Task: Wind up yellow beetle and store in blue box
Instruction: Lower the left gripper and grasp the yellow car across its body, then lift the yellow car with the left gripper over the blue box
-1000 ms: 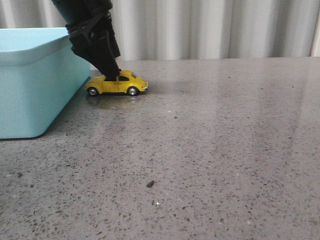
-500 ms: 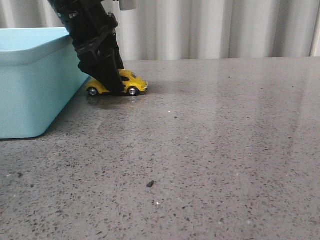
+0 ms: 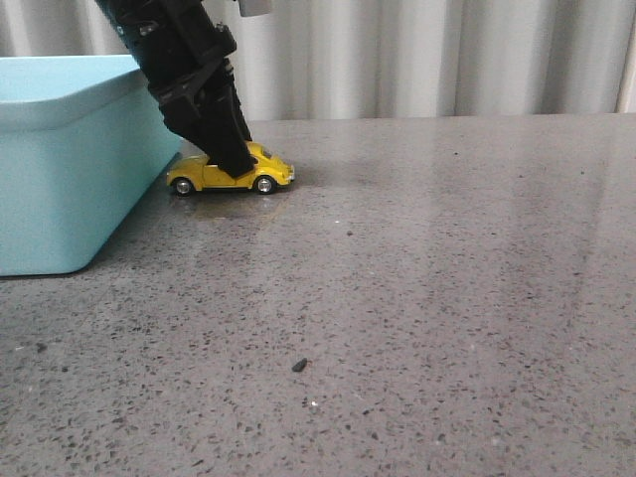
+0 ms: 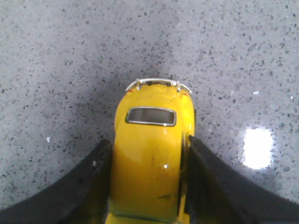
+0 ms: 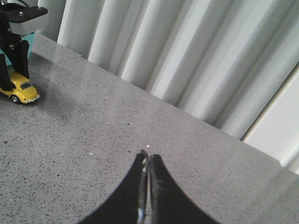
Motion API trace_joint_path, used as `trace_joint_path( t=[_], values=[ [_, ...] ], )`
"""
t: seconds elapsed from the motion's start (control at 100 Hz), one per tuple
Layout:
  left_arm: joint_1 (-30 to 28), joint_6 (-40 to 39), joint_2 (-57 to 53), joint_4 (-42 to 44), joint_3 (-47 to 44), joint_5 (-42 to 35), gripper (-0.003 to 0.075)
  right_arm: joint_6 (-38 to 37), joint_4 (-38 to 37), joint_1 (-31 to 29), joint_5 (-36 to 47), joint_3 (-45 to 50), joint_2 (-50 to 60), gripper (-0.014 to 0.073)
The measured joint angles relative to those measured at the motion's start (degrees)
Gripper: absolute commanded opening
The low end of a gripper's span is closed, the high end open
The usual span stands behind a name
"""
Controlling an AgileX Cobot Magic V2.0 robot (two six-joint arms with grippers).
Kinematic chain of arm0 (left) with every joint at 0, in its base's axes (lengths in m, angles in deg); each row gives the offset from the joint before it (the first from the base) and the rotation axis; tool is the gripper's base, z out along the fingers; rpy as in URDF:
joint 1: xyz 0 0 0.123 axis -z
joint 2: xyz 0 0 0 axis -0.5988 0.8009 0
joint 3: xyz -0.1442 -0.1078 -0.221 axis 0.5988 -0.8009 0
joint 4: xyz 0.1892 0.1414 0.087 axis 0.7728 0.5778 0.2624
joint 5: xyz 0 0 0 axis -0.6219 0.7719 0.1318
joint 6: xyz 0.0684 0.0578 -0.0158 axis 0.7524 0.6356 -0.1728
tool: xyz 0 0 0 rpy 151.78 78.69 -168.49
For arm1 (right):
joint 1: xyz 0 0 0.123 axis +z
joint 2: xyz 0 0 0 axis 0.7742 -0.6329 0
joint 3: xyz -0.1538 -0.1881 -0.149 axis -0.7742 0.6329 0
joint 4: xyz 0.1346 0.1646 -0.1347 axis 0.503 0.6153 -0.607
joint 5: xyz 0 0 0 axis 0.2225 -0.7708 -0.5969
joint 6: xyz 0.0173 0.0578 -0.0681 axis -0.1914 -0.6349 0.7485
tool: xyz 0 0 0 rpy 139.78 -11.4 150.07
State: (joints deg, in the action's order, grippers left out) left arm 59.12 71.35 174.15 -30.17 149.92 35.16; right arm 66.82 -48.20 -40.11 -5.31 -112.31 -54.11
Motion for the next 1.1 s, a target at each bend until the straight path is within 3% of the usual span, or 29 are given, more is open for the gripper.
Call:
trace_joint_path(
  t=[0.32,0.59,0.84,1.1],
  values=[
    [0.0,0.0,-0.1,-1.3,1.7,3.0,0.0065,0.0,0.0,0.0,0.0,0.0,0.0,-0.0041],
    [0.0,-2.8,-0.1,-4.1,15.1,6.1,0.0061,0.1,0.0,0.0,0.0,0.0,0.0,-0.0041],
    [-0.7,-21.8,-0.3,5.8,28.9,9.7,0.0062,0.1,0.0,0.0,0.0,0.0,0.0,-0.0041],
    [-7.1,-43.4,-0.6,14.2,31.6,12.0,0.0063,0.1,0.0,0.0,0.4,0.0,0.0,-0.0041]
  ],
)
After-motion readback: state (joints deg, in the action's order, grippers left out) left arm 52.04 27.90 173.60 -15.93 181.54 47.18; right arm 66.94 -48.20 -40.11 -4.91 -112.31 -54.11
